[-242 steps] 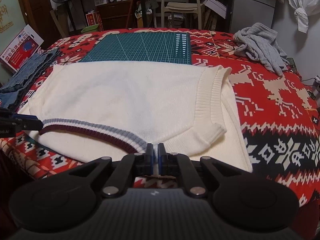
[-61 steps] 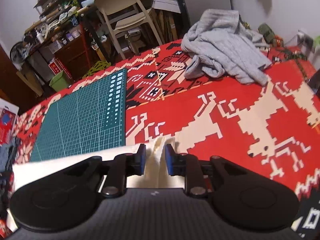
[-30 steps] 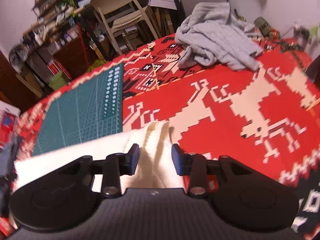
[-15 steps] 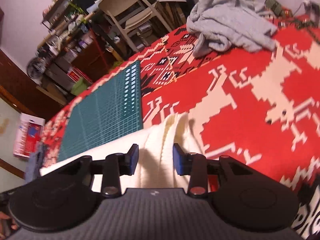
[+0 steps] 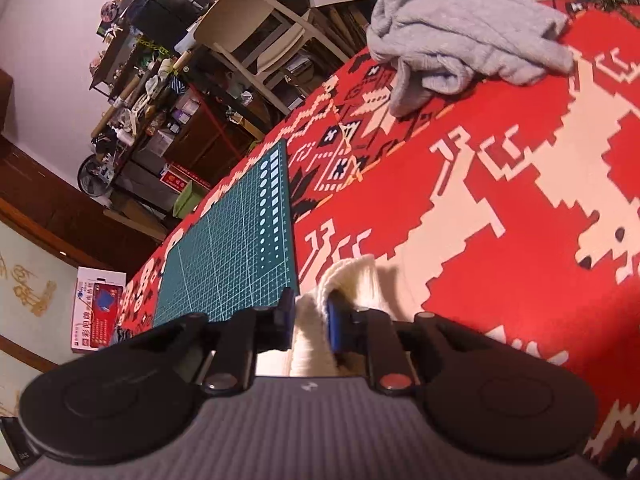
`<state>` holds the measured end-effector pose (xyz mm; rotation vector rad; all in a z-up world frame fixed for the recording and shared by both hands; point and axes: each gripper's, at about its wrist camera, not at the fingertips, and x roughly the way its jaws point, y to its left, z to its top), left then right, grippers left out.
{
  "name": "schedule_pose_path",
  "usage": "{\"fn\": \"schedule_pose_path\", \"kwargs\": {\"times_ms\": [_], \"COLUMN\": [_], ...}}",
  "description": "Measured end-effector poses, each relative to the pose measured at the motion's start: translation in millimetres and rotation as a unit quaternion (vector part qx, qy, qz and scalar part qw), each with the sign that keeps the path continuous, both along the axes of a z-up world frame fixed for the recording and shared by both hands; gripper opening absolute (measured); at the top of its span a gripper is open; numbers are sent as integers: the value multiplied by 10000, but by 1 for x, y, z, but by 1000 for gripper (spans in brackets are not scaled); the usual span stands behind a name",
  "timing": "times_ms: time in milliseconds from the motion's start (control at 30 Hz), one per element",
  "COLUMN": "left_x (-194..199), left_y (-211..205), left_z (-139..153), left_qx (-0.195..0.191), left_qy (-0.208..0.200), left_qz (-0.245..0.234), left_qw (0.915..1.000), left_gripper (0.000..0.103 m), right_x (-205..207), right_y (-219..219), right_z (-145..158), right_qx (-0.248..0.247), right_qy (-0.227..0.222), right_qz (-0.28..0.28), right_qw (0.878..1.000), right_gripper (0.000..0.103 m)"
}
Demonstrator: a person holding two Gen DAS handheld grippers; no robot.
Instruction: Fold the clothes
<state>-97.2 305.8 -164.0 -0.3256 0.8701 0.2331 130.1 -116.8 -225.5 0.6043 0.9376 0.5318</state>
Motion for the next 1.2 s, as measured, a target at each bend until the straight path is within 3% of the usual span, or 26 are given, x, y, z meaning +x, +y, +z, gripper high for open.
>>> {"fn": "schedule_pose_path", "kwargs": {"times_ms": [133, 233, 733, 967, 1067, 1200], "left_x": [0, 0, 1, 1, 1, 1], "left_y": [0, 0, -2, -1, -1, 0], "left_z": [0, -1, -1, 1, 2, 13], "left_qx": [18, 58, 153, 123, 102, 246], "left_qy": [0, -10, -20, -49, -69, -228], "left_qz": [-18, -52, -113, -55, -20, 52], "left_qw": [10000, 10000, 9998, 9999, 9999, 9994], "left_gripper": [47, 47, 47, 47, 41, 33], "right_x": [-6, -6, 0, 5, 6, -7], "right_y": [-4, -6, -16, -28, -35, -26], "right_z": [2, 3, 0, 10, 16, 37], "right_qx": [-16, -68, -148, -492, -588, -992], "right_qy": [-32, -110, -231, -422, -489, -885], "right_qz": [39, 35, -347, -670, -761, -490], "right_qw": [10000, 9999, 9990, 9956, 9942, 9899], "right_gripper": [21, 7, 8, 7, 7, 7]}}
